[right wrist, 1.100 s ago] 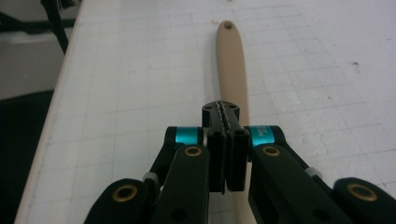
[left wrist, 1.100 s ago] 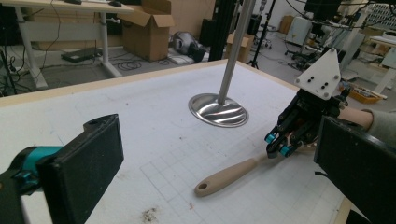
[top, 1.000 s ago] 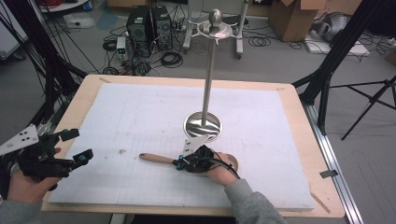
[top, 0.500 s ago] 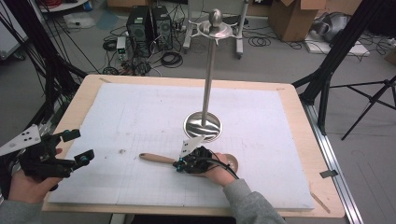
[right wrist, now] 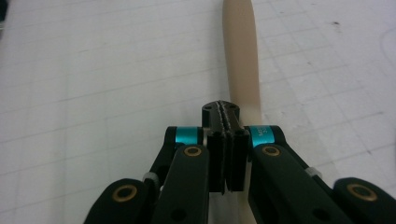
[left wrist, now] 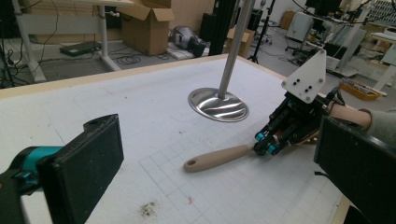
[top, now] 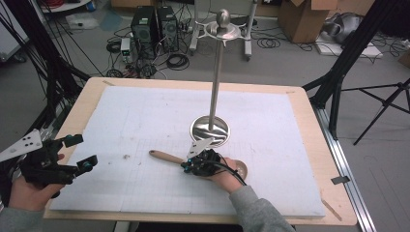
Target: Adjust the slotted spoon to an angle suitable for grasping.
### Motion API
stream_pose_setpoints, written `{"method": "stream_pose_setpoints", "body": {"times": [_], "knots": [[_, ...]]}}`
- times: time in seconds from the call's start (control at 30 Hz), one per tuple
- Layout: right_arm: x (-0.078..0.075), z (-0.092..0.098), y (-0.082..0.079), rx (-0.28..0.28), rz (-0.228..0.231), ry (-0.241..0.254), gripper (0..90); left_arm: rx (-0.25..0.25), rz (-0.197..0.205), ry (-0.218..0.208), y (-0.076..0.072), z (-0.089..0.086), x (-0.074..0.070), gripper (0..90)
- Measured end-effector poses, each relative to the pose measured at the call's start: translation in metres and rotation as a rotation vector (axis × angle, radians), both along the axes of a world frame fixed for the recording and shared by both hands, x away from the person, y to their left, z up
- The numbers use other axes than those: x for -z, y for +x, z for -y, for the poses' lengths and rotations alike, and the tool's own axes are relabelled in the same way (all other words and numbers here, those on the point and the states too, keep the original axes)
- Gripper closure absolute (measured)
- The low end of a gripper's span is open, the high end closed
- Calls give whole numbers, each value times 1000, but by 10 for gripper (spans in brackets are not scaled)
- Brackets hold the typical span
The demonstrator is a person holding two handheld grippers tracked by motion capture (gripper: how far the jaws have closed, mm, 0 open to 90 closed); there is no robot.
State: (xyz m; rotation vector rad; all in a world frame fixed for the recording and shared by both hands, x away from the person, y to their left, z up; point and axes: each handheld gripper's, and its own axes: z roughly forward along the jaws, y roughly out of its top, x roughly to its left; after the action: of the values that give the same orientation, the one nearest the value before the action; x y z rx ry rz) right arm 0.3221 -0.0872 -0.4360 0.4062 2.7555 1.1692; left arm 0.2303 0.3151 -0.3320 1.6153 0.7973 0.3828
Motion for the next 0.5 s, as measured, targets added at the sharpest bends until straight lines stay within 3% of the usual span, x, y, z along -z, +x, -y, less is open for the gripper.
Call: {"method": "stream_pose_setpoints", "body": {"times": [0.27,0.47,0.5], "knots": [[0,1,1,21,14,-1,895,-2,1,-4,0,-1,0,18],[-10,5,-1,16,23,52,893,0,-1,-7,0,-1,-1,18],[-15,7,-1,23,29,80,880,6,0,-15,0,0,-1,18]]}}
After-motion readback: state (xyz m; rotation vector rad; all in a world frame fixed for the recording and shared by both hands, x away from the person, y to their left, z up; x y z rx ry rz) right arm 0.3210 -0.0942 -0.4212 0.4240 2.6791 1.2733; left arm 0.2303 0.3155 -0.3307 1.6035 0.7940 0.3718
